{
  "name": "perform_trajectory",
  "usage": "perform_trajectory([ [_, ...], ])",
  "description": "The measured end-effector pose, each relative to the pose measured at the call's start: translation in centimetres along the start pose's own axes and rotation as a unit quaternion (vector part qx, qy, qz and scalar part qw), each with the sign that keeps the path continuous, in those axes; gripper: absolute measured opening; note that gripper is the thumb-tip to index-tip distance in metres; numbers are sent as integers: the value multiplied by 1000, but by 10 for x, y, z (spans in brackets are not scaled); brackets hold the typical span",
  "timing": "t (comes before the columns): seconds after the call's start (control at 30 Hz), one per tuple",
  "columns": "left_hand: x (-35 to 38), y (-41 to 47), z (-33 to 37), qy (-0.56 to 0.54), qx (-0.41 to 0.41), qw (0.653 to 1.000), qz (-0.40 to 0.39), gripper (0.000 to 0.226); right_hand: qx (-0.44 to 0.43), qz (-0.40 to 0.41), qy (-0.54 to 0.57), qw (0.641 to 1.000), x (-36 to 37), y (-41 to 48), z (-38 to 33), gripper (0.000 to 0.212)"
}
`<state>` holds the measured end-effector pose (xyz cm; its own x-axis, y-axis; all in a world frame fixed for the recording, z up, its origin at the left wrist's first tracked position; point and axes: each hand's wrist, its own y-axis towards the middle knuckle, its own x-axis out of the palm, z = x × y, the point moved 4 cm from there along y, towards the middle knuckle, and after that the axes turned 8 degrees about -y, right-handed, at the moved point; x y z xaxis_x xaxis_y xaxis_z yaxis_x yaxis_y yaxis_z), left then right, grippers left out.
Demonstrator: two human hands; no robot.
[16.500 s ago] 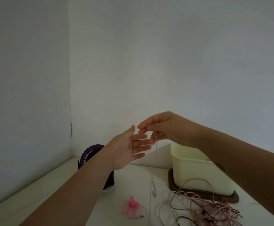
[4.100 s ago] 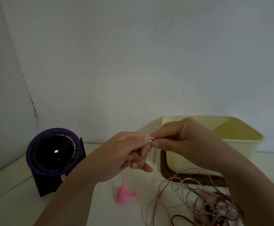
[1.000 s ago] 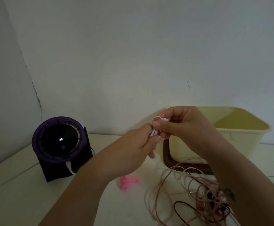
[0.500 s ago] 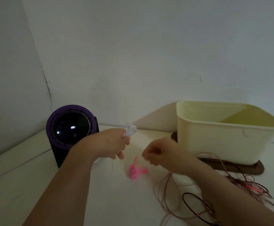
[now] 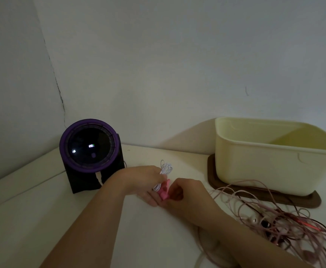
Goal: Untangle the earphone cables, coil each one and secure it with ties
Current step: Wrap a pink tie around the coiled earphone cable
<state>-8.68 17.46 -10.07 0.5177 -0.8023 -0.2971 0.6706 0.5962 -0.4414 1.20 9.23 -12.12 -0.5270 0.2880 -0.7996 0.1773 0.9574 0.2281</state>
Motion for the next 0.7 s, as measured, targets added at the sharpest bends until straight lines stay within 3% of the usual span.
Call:
perform_trajectory([
  [0.23,2,4,2,-69,35,997,-20,27,39,24,66,997,-6,7,15,21],
  [0.5,1,6,1,-97,41,994,1,25,1,-27,96,995,-9,12,23,6],
  [0.7,1,5,2,-68,40,997,6,27,13,-61,123,990,-20,15,26,17],
])
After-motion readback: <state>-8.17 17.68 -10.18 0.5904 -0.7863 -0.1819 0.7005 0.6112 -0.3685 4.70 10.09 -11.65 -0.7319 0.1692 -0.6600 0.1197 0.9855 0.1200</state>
